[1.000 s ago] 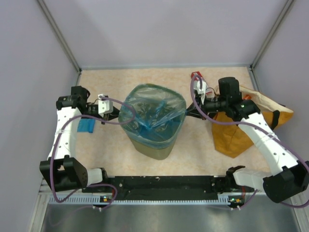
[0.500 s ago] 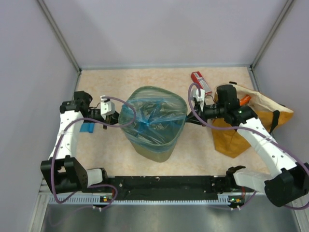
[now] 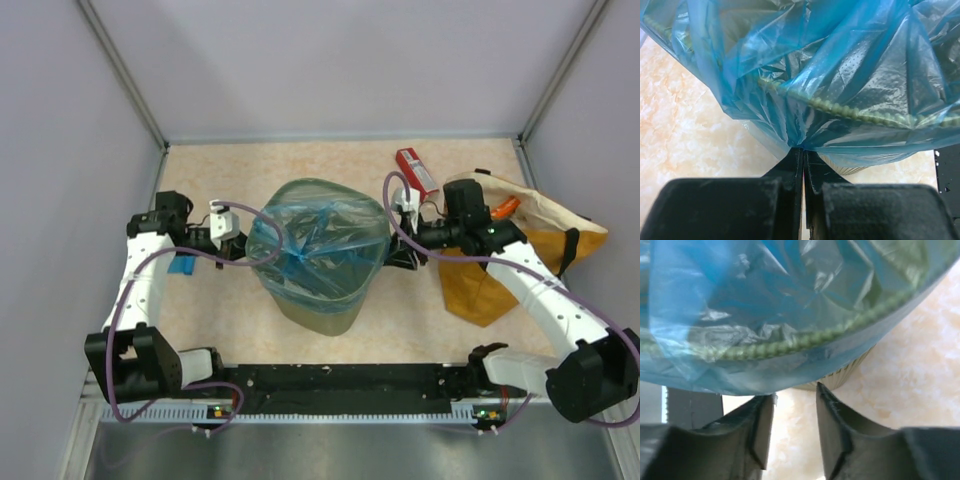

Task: Put the trash bags into the trash bin
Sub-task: Place the trash bag in the trash bin.

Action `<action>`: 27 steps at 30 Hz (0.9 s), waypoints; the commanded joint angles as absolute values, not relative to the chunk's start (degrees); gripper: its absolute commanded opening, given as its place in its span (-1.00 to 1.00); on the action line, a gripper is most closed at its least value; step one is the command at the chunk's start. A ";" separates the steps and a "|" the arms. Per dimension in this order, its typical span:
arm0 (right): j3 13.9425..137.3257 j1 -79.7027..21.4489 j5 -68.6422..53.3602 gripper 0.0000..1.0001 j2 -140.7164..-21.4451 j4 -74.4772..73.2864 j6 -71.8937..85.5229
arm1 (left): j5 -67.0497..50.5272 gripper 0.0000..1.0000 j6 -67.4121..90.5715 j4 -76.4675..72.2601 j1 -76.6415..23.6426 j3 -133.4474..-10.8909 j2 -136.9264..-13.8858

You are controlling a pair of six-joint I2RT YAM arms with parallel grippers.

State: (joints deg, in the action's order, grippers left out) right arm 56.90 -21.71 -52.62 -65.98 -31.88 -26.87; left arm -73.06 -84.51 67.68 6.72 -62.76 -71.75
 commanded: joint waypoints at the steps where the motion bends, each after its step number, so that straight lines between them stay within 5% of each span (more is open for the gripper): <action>1: 60.29 -22.68 -52.47 0.08 -66.97 -39.97 -27.24 | -73.65 -1.00 -84.02 70.75 6.24 -64.16 -70.58; 8: 57.83 -22.76 -52.64 0.57 -60.83 -43.15 -28.30 | -73.21 -0.73 -84.73 72.77 6.24 -63.63 -67.77; 11: 58.97 -22.68 -52.38 0.61 -58.72 -44.03 -27.86 | -73.56 -0.06 -82.20 72.25 6.33 -63.81 -66.45; 12: 59.32 -22.68 -52.30 0.64 -58.10 -44.12 -27.86 | -73.65 0.55 -80.18 71.03 6.42 -64.24 -65.92; 14: 60.03 -22.68 -52.29 0.71 -56.87 -44.03 -27.86 | -73.48 0.78 -77.53 69.26 6.85 -65.21 -64.87; 17: 61.08 -22.76 -51.86 0.85 -56.08 -44.03 -27.95 | -72.43 0.97 -74.89 67.07 7.73 -66.70 -63.46; 27: 63.46 -23.73 -54.67 0.90 -57.48 -40.79 -28.39 | -73.12 0.98 -81.73 73.65 7.91 -68.29 -61.26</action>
